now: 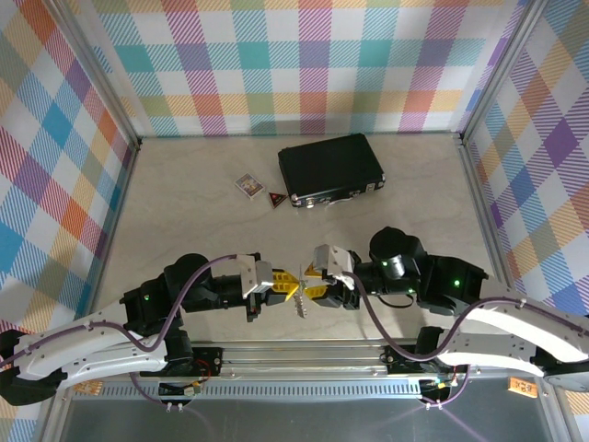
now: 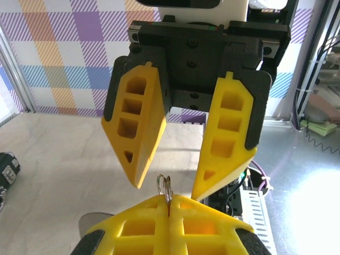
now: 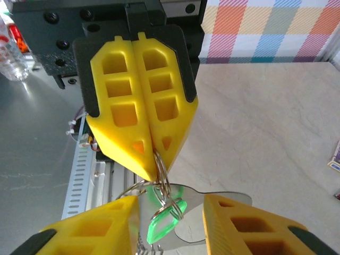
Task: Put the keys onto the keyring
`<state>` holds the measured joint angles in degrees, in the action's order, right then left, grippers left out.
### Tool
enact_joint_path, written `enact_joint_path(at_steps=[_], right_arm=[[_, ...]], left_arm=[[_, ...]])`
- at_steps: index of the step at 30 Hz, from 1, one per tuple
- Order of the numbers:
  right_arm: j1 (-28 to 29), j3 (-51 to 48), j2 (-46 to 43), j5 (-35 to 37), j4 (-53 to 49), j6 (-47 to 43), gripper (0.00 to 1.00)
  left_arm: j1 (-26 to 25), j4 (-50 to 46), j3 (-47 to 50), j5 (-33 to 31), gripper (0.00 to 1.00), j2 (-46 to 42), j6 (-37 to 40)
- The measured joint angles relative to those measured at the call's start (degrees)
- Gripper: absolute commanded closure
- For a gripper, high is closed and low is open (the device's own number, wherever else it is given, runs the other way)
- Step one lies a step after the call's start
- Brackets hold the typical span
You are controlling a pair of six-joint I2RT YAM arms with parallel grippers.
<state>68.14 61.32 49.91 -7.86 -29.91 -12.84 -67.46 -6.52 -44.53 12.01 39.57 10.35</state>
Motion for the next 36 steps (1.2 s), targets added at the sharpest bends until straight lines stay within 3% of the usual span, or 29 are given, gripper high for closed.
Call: enact_joint_path(at_steps=[5,13,22,36], right_arm=[[0.09,-1.38,-3.32,-1.05,1.33,1.49,0.74],[0.09,-1.62,-3.96,-2.29,2.1,2.58,0.65],[0.09,-1.66,-3.93,-2.69,3.8,2.99,0.68],[0.09,-1.66,-2.45,-4.48,4.22,2.69,0.99]], left_arm=[[-0.02,2.25,0.0,1.29,1.0,-0.72,-0.7],[0.0,2.69,-0.17,2.6,1.0,-0.81,-1.97],[-0.02,3.74,-0.17,4.55,1.0,-0.81,-2.25],[0.0,3.91,-0.17,6.45,1.0,-1.09,-3.5]])
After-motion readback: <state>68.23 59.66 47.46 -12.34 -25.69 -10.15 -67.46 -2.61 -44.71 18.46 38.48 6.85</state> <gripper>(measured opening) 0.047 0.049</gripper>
